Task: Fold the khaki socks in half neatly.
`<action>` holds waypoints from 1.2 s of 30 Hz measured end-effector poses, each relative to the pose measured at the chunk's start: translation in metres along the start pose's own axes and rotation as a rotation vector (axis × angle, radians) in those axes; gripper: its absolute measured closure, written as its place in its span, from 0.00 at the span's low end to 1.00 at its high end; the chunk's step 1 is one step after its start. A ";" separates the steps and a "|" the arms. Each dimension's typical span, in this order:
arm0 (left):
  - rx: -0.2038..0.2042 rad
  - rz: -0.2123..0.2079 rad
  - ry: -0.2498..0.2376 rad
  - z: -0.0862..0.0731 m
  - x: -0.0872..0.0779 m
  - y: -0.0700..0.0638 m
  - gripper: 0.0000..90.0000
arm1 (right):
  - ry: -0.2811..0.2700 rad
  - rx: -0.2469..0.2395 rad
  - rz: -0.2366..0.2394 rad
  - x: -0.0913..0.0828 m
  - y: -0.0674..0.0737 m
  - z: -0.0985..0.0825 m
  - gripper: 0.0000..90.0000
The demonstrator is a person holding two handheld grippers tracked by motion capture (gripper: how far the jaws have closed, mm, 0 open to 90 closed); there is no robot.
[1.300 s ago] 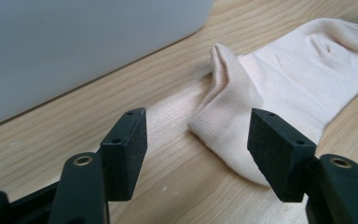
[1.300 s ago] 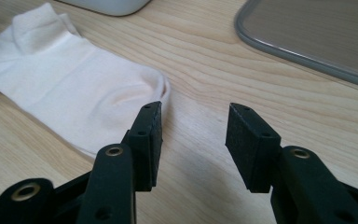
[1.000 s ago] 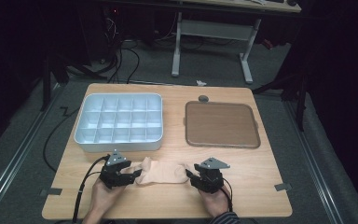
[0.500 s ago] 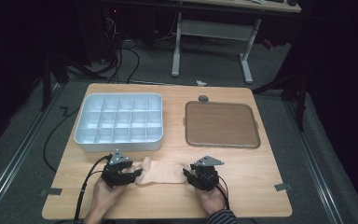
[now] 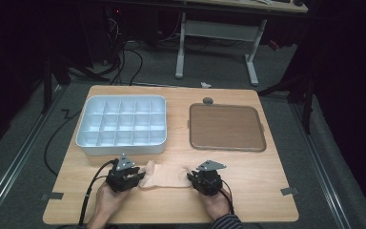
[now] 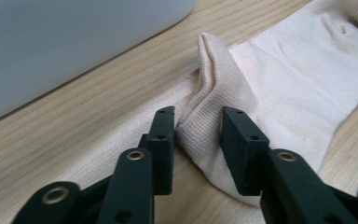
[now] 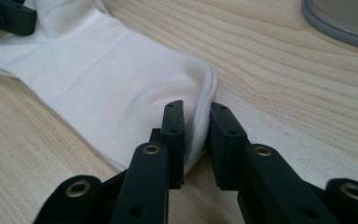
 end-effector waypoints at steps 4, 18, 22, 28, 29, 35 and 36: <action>-0.019 -0.037 0.010 0.000 0.001 -0.002 0.89 | -0.001 -0.019 -0.011 0.000 0.000 0.000 0.90; -0.044 -0.099 -0.014 0.008 -0.004 -0.006 0.93 | -0.006 -0.031 -0.029 -0.005 -0.003 -0.001 0.96; -0.041 -0.106 -0.021 0.011 -0.005 -0.008 0.93 | -0.014 -0.022 -0.029 -0.008 -0.004 0.000 0.96; -0.039 -0.132 -0.028 0.018 0.001 -0.016 0.93 | -0.032 -0.014 -0.041 -0.016 -0.011 0.000 0.96; -0.041 -0.134 -0.029 0.019 0.002 -0.017 0.93 | -0.034 -0.010 -0.043 -0.017 -0.013 -0.001 0.96; -0.035 -0.144 -0.027 0.022 0.011 -0.024 0.93 | -0.049 0.006 -0.060 -0.026 -0.024 -0.002 0.96; -0.033 -0.146 -0.026 0.022 0.011 -0.025 0.93 | -0.052 0.008 -0.064 -0.027 -0.026 -0.002 0.96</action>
Point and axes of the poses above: each handheld gripper's, and its own axes: x roughly forward along the jaws, z roughly out of its top, y roughly to its left, the point moved 8 cm from there along x, roughly forward along the jaws, and after that the axes turned 1 degree about y, right-handed, at the moved point
